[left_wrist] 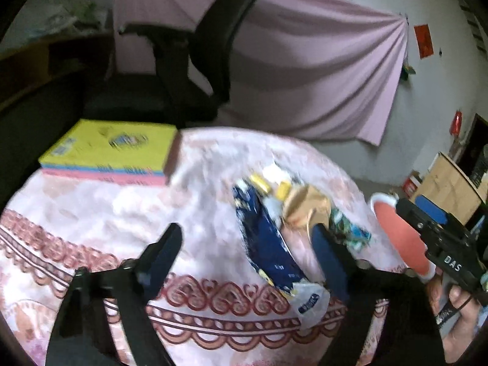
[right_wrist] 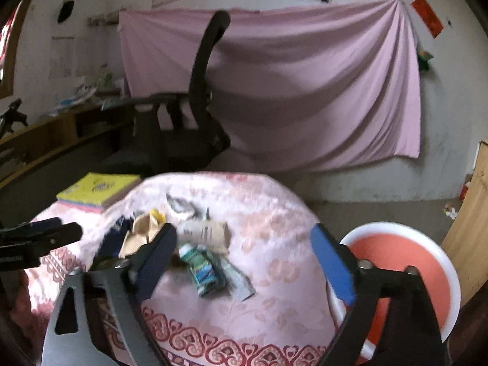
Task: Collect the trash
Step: 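Grasp the blue snack wrapper with the left tool while the right tool grasps the green bottle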
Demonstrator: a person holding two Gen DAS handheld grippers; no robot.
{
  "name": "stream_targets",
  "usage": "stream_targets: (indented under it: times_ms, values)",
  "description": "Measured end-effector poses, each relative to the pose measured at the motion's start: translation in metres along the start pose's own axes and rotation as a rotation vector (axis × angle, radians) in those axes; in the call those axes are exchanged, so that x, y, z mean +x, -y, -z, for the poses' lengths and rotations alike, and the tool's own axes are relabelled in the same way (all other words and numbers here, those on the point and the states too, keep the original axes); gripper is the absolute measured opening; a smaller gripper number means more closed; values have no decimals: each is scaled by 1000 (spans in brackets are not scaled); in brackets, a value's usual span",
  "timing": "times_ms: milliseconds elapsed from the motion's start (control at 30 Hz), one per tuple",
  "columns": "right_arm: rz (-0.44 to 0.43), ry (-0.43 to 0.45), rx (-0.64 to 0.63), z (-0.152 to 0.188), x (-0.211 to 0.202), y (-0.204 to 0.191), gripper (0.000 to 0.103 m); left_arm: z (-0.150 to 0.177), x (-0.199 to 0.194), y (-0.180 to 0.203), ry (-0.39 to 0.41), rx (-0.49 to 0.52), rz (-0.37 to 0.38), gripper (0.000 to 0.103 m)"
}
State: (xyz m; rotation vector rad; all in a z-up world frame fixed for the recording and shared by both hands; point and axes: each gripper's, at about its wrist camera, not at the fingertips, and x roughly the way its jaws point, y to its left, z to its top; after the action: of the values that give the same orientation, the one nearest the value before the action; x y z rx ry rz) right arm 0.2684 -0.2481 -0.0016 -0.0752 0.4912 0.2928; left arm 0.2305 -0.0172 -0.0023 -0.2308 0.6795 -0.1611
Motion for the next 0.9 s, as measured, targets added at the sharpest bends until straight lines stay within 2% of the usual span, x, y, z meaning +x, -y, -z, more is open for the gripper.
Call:
stream_targets:
  times_ms: [33,167,233,333,467,667,733,800,833,900]
  values:
    - [-7,-24,0,1,4,0,78,0,4,0,-24,-5,12,65]
    - [-54,-99,4,5,13,-1,63,-1,18,-4,-91,-49,47,52]
    - [-71,-127,-8,6,18,-4,55,-2,24,-8,-118,-75,54,43]
    - [-92,-162,-32,9,24,-10,48,-2,32,-13,-153,-119,43,30]
    - [-111,-206,-60,11,33,-16,47,-3,30,-19,-154,-177,63,27]
    - [-124,-268,-82,16,45,-22,45,-4,35,-20,-177,-168,86,27]
    - [-126,-283,-91,17,48,-24,33,-5,37,-20,-179,-159,87,27]
    - [-117,-294,-100,18,51,-25,29,-4,38,-18,-179,-144,84,25]
    - [-115,-298,-104,19,52,-27,26,-4,38,-16,-181,-134,78,18]
    - [-114,-299,-112,20,52,-28,22,-3,41,-15,-188,-125,71,10]
